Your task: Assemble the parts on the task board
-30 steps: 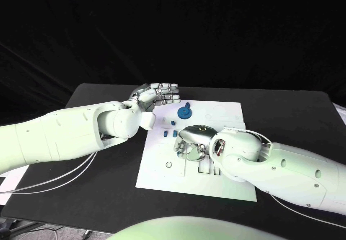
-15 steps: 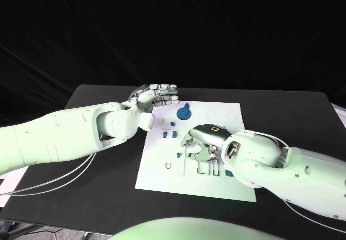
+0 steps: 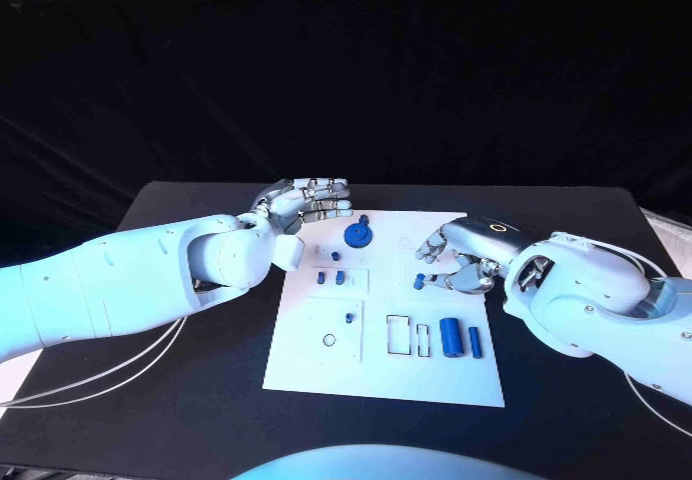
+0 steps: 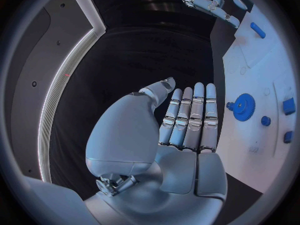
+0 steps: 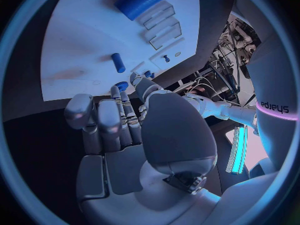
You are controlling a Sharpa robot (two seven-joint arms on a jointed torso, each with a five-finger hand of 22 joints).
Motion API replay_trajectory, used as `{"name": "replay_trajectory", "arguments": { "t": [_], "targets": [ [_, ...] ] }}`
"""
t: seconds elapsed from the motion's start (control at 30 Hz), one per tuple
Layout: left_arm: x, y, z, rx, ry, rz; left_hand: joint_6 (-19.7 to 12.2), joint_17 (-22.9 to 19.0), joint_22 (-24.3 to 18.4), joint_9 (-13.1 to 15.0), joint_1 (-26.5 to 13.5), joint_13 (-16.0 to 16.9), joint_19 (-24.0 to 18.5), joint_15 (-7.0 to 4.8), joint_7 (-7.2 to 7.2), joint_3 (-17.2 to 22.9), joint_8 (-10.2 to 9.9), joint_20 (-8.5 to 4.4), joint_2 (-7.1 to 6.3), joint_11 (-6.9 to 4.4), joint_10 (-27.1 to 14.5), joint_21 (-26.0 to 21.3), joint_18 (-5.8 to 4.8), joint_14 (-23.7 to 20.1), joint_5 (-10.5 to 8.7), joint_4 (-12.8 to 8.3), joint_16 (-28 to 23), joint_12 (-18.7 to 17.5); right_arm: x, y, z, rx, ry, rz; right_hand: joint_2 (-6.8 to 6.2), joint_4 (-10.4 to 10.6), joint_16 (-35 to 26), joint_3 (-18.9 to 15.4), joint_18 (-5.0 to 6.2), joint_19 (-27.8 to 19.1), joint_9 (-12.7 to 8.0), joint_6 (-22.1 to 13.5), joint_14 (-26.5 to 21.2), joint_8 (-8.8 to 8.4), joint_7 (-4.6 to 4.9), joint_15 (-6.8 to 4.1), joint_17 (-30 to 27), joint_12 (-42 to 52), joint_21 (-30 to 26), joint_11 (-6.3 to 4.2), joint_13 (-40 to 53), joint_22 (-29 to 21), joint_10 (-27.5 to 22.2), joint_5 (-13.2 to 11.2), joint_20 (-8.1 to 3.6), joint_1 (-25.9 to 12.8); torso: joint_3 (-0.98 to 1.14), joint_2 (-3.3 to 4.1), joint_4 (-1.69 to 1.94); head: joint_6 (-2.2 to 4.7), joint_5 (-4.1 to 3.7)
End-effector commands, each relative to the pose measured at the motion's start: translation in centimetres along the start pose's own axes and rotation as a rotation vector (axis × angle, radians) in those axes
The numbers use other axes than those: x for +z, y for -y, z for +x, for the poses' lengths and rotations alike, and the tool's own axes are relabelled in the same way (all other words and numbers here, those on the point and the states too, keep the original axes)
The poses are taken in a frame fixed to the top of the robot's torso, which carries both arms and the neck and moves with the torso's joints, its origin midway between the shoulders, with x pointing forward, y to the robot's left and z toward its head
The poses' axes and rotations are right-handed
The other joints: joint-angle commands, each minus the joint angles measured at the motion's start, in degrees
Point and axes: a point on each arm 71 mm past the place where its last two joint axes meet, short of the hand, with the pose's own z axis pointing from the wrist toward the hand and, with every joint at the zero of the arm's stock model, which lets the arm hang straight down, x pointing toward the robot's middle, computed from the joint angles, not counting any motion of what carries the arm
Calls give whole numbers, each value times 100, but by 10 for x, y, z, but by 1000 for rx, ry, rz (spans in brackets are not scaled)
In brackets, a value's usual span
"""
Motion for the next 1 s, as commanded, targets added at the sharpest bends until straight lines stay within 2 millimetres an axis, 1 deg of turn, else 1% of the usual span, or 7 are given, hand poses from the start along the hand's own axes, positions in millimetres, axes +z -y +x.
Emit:
{"name": "replay_trajectory", "arguments": {
  "t": [0.03, 0.13, 0.17, 0.27, 0.6, 0.73, 1.0],
  "targets": [
    [0, -4, 2, -12, -20, -7, 38, -11, -14, 0, 10, -8, 44, 0, 17, -19, 36, 15, 52, -12, 30, 15, 111, 60, 25, 1, -43, 38, -1, 6, -1, -25, 27, 13, -46, -3, 4, -31, 60, 5, 4, 14, 38, 4, -37, -36, -6, 19, -19, -8, -10, -6, -56, 31, -12, 5, 14, -14, -45, 26, -7],
    [0, -7, 1, -14, -19, -13, 38, -11, -14, 0, 10, -8, 44, 0, 17, -19, 36, 15, 52, -12, 30, 15, 111, 60, 25, 1, -43, 38, 0, 9, 2, -42, 10, 15, -61, 2, 13, -81, 58, 7, 4, 19, 44, 3, -57, -36, 5, 8, -21, -7, -13, -4, -98, 30, -13, 12, 14, -16, -56, 23, -5],
    [0, -8, 1, -15, -19, -14, 38, -11, -14, 0, 10, -8, 44, 0, 17, -19, 36, 15, 52, -12, 30, 15, 111, 60, 25, 1, -43, 38, 0, 9, 3, -45, 4, 14, -62, 3, 16, -88, 57, 9, 4, 20, 45, 3, -61, -36, 8, 7, -20, -7, -13, -1, -103, 30, -13, 13, 7, -8, -44, 28, -25],
    [0, -9, 1, -15, -18, -16, 38, -11, -14, 0, 10, -8, 44, 0, 17, -19, 36, 15, 52, -12, 30, 15, 111, 60, 25, 1, -43, 38, 3, 8, 6, -54, -11, 9, -57, 4, 34, -98, 53, 22, 4, 23, 52, 3, -75, -37, 32, 8, -9, -8, -12, 17, -109, 35, -13, 21, 8, -10, -42, 34, -35],
    [0, -11, 0, -17, -20, -19, 38, -11, -14, 0, 10, -8, 44, 0, 17, -19, 36, 15, 52, -12, 30, 15, 111, 60, 25, 1, -43, 38, 16, 4, 21, -71, -75, 3, 85, -7, 62, -70, 43, 74, 14, 113, 71, 21, -110, -58, 52, 88, 27, -34, -1, 71, -13, 62, -28, 141, 4, -1, -21, 28, -44],
    [0, -11, 0, -17, -19, -20, 37, -15, -20, -1, 12, -8, 48, -1, 17, -15, 36, 13, 55, -12, 30, 15, 111, 64, 26, 0, -47, 37, 18, 2, 26, -73, -98, -4, 130, 4, 101, -40, 31, 120, 25, 213, 88, 42, -106, -81, 94, 152, 67, -62, -2, 129, 122, 64, -47, 155, 8, 0, -28, 21, -25],
    [-1, -11, 0, -18, -20, -20, 37, -15, -20, -1, 12, -8, 48, -1, 17, -15, 36, 13, 55, -12, 30, 15, 111, 64, 26, 0, -47, 37, 21, -1, 29, -81, -115, -10, 187, 21, 165, 50, 14, 181, 40, 381, 114, 72, -121, -112, 160, 197, 123, -99, -10, 209, 316, 65, -76, 172, 6, -5, -31, 10, -32]
  ]
}}
